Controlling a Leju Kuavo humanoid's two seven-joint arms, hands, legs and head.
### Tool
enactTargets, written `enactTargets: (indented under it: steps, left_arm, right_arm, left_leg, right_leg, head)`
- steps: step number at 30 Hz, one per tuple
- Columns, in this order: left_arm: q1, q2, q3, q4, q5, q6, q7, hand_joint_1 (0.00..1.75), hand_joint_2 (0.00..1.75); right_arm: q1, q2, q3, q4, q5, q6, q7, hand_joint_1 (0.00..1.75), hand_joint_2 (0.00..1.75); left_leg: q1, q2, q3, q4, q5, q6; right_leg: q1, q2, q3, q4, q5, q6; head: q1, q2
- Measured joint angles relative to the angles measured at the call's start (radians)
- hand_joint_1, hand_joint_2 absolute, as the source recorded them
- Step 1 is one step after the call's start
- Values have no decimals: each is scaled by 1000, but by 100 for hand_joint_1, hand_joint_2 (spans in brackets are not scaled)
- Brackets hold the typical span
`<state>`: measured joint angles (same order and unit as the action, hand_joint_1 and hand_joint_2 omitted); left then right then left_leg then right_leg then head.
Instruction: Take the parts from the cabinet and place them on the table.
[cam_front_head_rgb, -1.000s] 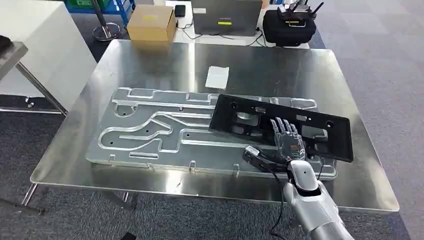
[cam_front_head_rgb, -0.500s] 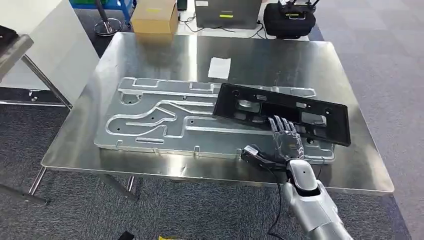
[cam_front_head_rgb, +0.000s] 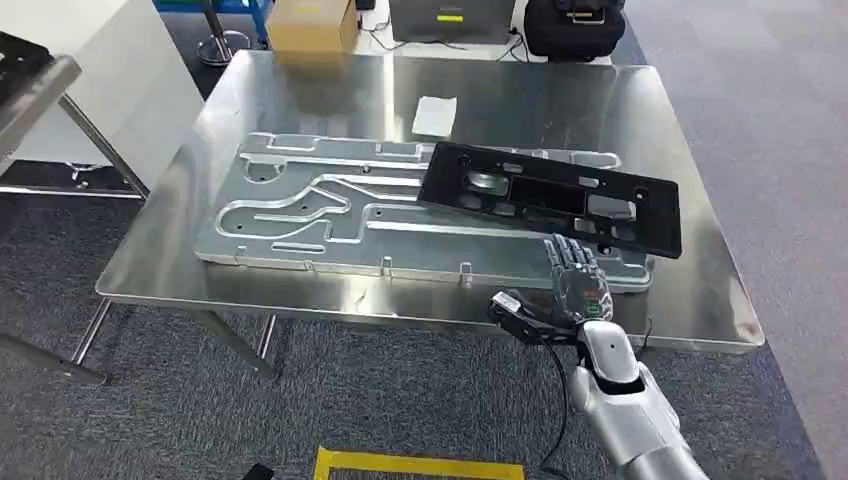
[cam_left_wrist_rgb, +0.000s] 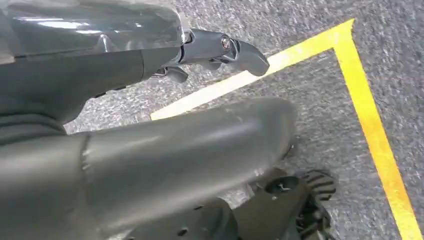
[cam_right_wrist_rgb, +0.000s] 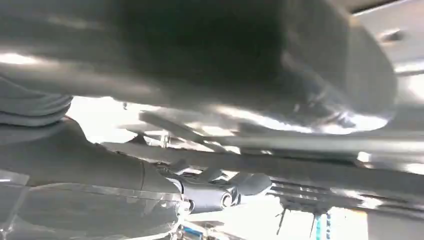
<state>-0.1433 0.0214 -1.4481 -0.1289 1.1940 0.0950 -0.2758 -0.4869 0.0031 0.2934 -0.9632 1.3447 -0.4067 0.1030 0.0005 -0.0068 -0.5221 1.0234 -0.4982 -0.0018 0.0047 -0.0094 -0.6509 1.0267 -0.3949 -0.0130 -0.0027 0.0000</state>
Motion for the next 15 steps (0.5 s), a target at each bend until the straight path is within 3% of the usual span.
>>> enactTargets:
  steps: [2, 3, 4, 5, 7, 8, 9, 11, 12, 13, 14, 15]
  left_arm:
    - [0, 0, 0, 0, 0, 0, 0, 0, 0]
    - [0, -2, 0, 0, 0, -1, 0, 0, 0]
    - [-2, -3, 0, 0, 0, -1, 0, 0, 0]
    - [-3, -3, 0, 0, 0, -1, 0, 0, 0]
    - [-2, -3, 0, 0, 0, -1, 0, 0, 0]
    - [-2, -3, 0, 0, 0, -1, 0, 0, 0]
    - [-2, -3, 0, 0, 0, -1, 0, 0, 0]
    - [-1, -3, 0, 0, 0, -1, 1, 0, 0]
    - [-2, -4, 0, 0, 0, -1, 1, 0, 0]
    - [-2, -4, 0, 0, 0, -1, 1, 0, 0]
    - [-3, -4, 0, 0, 0, -1, 0, 0, 0]
    - [-3, -4, 0, 0, 0, -1, 0, 0, 0]
  right_arm:
    - [0, 1, 0, 0, 2, 0, 0, 0, 0]
    - [1, 0, 0, 0, 2, 0, 0, 0, 0]
    - [0, -1, 0, 0, 2, -1, 0, 0, 0]
    - [-2, -1, 0, 0, 2, -2, 0, 0, 0]
    - [0, -1, 0, 2, 2, -2, 0, 0, 0]
    - [2, -1, 0, 3, 2, -2, 0, 0, 0]
    - [4, -1, 0, 4, 2, -2, 0, 0, 0]
    - [3, -1, 0, 4, 2, -2, 0, 0, 0]
    - [2, -1, 0, 4, 2, -2, 0, 0, 0]
    - [0, -1, 0, 3, 2, -2, 0, 0, 0]
    - [-3, 0, 0, 3, 2, -2, 0, 0, 0]
    - [-3, 0, 0, 3, 2, -3, 0, 0, 0]
  left_leg:
    - [-4, 0, -4, -6, 9, 9]
    - [12, 4, -10, -25, 26, 19]
    - [12, 8, -15, -29, 38, 26]
    - [12, 9, -25, -29, 49, 34]
    - [12, 10, -52, -29, 68, 34]
    - [12, 10, -66, -27, 78, 32]
    - [12, 10, -80, -26, 89, 30]
    - [14, 10, -105, -21, 104, 22]
    - [16, 10, -116, -16, 111, 18]
    - [16, 9, -123, -10, 116, 12]
    - [13, 9, -132, -7, 121, 5]
    - [14, 9, -132, -13, 132, -3]
  right_leg:
    - [-2, 1, -2, -5, 15, 11]
    - [4, 5, -9, -5, 17, 16]
    - [1, 11, -19, 13, -23, 23]
    - [-1, 12, -36, 61, -79, 26]
    - [-11, 10, -78, 213, -181, 38]
    - [-14, 10, -91, 275, -200, 42]
    - [-19, 10, -85, 301, -185, 46]
    - [-27, 10, -16, 228, -113, 51]
    - [-29, 10, 47, 143, -83, 51]
    - [-31, 10, 110, 53, -87, 51]
    - [-22, 12, 153, -21, -125, 48]
    - [-19, 16, 148, -23, -124, 39]
  head:
    - [-2, 0]
    - [-2, 0]
    - [-3, 0]
    - [6, 0]
    - [6, 0]
    - [7, 0]
    - [7, 0]
    - [7, 0]
    - [7, 0]
    - [7, 0]
    - [8, 0]
    - [4, 0]
